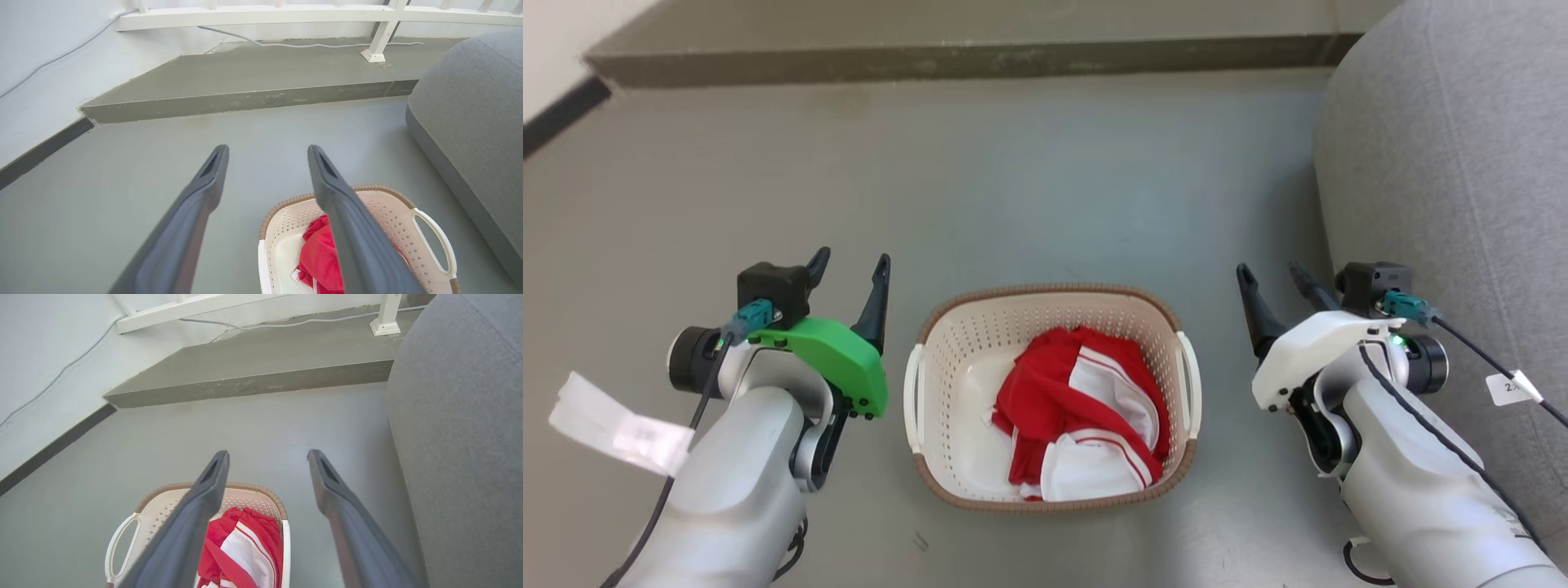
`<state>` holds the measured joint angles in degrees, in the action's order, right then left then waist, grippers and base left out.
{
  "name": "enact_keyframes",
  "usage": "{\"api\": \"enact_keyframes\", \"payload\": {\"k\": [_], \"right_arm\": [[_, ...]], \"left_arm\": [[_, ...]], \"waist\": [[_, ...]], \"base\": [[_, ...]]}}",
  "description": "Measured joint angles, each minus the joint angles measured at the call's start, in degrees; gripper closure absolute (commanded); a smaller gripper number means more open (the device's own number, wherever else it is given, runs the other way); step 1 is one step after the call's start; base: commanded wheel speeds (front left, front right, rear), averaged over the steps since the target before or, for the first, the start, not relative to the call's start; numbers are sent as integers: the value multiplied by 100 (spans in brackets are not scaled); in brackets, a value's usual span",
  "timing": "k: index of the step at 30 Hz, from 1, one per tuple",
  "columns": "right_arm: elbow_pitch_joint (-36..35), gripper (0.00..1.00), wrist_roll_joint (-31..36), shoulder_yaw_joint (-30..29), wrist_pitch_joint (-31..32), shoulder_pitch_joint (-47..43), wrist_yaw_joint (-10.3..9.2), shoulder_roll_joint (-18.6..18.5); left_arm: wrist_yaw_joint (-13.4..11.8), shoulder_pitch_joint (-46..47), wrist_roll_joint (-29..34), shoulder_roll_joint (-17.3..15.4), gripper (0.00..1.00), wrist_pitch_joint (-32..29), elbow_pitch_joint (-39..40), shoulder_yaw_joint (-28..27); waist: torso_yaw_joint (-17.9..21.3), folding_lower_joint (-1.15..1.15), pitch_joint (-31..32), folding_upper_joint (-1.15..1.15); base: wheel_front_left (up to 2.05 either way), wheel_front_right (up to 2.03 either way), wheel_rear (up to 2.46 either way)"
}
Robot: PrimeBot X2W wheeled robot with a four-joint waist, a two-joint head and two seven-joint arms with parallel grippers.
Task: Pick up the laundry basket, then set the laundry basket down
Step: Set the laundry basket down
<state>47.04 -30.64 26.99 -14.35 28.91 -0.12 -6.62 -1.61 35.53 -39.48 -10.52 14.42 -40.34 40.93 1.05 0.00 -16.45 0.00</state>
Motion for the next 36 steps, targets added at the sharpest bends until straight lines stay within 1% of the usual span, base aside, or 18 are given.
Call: {"api": "enact_keyframes", "payload": {"k": [7, 11, 17, 25, 29, 31, 36], "right_arm": [[-656, 0, 287, -122, -5, -174, -130, -70], [-1017, 0, 410, -229, -7, -308, -252, -102], [-1502, 0, 637, -296, -8, -516, -325, -162], [-2057, 0, 801, -433, -8, -948, -404, -209], [-2279, 0, 910, -471, -8, -1196, -457, -220], [-2360, 0, 917, -489, -8, -1328, -460, -226], [-2536, 0, 960, -552, -8, -1676, -468, -232]], "left_arm": [[-249, -410, 271, -163, 0, 0, 684, -388], [-319, -600, 519, -193, 0, 0, 1122, -559], [-392, -955, 730, -275, 0, 0, 1693, -770], [-448, -1596, 953, -310, 0, 0, 2226, -999], [-457, -1923, 1011, -316, 0, 0, 2430, -1128], [-499, -2084, 1062, -315, 0, 0, 2513, -1165], [-501, -2521, 1205, -315, 0, 0, 2669, -1302]], "waist": [[17, 0, 321, 0], [20, 0, 463, 0], [14, 0, 619, 0], [30, 0, 805, 0], [41, 0, 903, 0], [47, 0, 960, 0], [74, 0, 1110, 0]], "base": [[0, 0, 0], [0, 0, 0], [0, 0, 0], [0, 0, 0], [0, 0, 0], [0, 0, 0], [0, 0, 0]]}}
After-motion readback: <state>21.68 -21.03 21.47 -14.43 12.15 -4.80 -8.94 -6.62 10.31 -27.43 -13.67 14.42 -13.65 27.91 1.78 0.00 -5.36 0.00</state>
